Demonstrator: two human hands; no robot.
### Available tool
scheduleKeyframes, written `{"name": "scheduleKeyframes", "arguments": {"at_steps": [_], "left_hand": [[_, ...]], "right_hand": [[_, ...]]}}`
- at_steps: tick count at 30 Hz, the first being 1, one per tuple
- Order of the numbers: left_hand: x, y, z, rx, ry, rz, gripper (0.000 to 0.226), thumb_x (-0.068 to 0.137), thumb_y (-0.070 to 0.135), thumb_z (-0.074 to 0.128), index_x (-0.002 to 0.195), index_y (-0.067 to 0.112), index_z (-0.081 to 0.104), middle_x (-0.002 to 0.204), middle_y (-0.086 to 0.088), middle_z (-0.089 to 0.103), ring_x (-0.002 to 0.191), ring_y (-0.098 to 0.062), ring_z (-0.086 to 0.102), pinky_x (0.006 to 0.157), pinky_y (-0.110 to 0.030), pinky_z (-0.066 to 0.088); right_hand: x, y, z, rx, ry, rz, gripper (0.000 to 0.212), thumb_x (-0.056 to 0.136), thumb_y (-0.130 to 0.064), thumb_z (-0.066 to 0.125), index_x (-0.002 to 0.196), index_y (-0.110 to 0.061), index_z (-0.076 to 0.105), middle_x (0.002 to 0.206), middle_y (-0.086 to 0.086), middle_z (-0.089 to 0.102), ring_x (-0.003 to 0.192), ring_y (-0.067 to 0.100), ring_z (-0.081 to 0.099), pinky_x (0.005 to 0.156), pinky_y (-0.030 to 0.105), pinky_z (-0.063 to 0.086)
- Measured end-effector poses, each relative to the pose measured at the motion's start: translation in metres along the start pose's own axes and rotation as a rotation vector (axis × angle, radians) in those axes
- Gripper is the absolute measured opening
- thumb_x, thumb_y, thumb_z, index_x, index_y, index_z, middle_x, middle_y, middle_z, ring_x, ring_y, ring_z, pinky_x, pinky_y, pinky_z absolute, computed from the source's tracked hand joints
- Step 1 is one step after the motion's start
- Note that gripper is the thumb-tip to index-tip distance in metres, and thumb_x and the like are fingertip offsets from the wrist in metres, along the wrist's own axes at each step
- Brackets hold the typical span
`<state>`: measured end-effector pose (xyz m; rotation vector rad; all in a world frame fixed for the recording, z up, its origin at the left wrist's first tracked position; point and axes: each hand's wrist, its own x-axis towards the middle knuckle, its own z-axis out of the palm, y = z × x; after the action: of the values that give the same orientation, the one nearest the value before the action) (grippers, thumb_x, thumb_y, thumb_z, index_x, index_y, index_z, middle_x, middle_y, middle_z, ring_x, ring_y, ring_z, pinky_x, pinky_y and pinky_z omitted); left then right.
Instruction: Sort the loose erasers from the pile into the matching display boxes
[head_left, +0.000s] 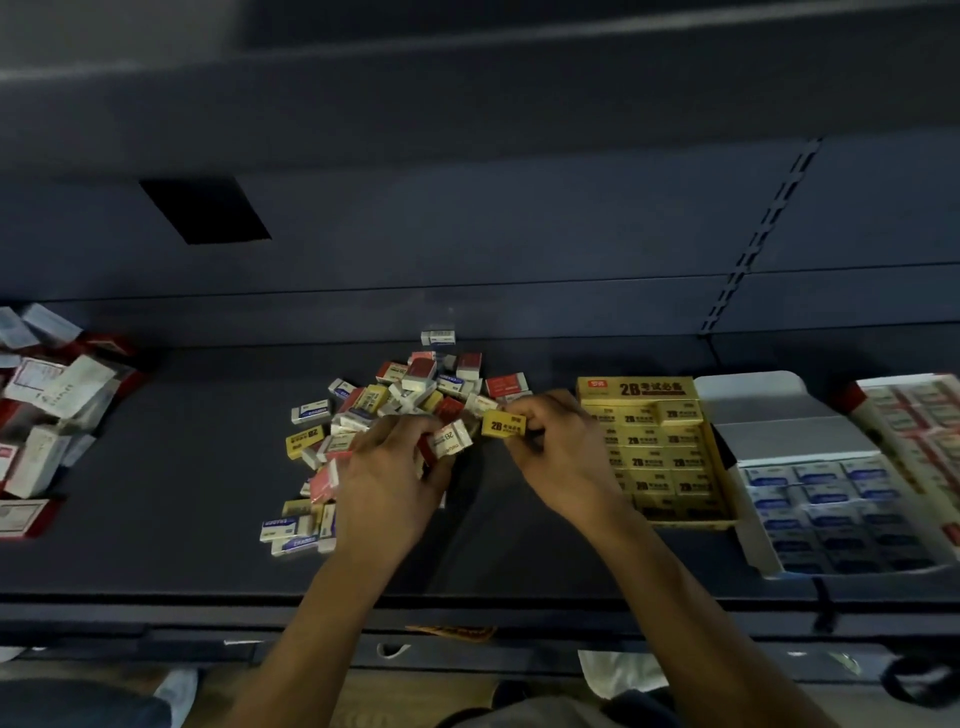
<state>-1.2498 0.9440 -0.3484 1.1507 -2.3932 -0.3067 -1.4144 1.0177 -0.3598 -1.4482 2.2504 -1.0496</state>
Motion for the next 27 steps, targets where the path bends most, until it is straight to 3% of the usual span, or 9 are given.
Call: {"name": "scheduleKeyframes", "arguments": {"at_steps": [3,6,12,17,22,27], "left_hand": [[0.002,0.012,0.007,-0.031,-0.021,0.011,0.034,0.068,0.017,0.081,0.099,0.015,0.068,0.094,-0.005,0.066,0.078,-0.022,0.064,0.07,-0.026,0.048],[0.005,0.025,0.014,-0.028,-0.043,0.025,0.033,0.068,0.018,0.081,0.098,0.015,0.068,0.093,-0.005,0.067,0.079,-0.021,0.064,0.069,-0.021,0.04],[0.008,0.047,0.031,-0.082,-0.082,0.073,0.035,0.067,0.018,0.082,0.098,0.013,0.068,0.092,-0.007,0.066,0.078,-0.023,0.065,0.067,-0.029,0.053],[0.008,0.069,0.037,-0.075,-0.089,0.072,0.033,0.067,0.02,0.082,0.097,0.016,0.069,0.092,-0.003,0.067,0.079,-0.018,0.064,0.063,-0.019,0.041],[0.007,0.08,0.043,-0.13,-0.129,0.077,0.03,0.074,0.022,0.077,0.102,0.018,0.066,0.096,0.003,0.065,0.083,-0.009,0.059,0.072,-0.016,0.04],[0.006,0.086,0.046,-0.147,-0.132,0.09,0.026,0.074,0.02,0.077,0.098,0.018,0.067,0.094,0.003,0.064,0.083,-0.01,0.059,0.073,-0.019,0.041]], "right_hand": [[-0.002,0.01,-0.01,-0.044,-0.012,0.012,0.026,0.083,-0.015,0.066,0.108,-0.019,0.064,0.109,-0.003,0.052,0.091,0.011,0.059,0.076,0.012,0.039],[-0.002,0.018,-0.019,-0.07,-0.015,0.036,0.03,0.083,-0.014,0.066,0.112,-0.018,0.063,0.116,0.0,0.053,0.096,0.014,0.058,0.082,0.018,0.043],[-0.005,0.038,-0.045,-0.196,-0.018,0.047,0.036,0.088,-0.017,0.061,0.123,-0.019,0.057,0.126,-0.004,0.046,0.109,0.009,0.05,0.083,0.005,0.026],[-0.002,0.059,-0.066,-0.289,-0.018,0.044,0.036,0.091,-0.017,0.055,0.127,-0.021,0.053,0.126,-0.002,0.047,0.112,0.013,0.05,0.09,0.017,0.035],[0.0,0.08,-0.075,-0.364,-0.023,0.089,0.032,0.09,-0.02,0.056,0.122,-0.024,0.055,0.12,-0.002,0.054,0.108,0.014,0.05,0.086,0.026,0.048],[-0.002,0.09,-0.078,-0.396,-0.024,0.077,0.032,0.089,-0.019,0.057,0.12,-0.025,0.058,0.12,-0.004,0.05,0.11,0.016,0.047,0.085,0.026,0.049]]}}
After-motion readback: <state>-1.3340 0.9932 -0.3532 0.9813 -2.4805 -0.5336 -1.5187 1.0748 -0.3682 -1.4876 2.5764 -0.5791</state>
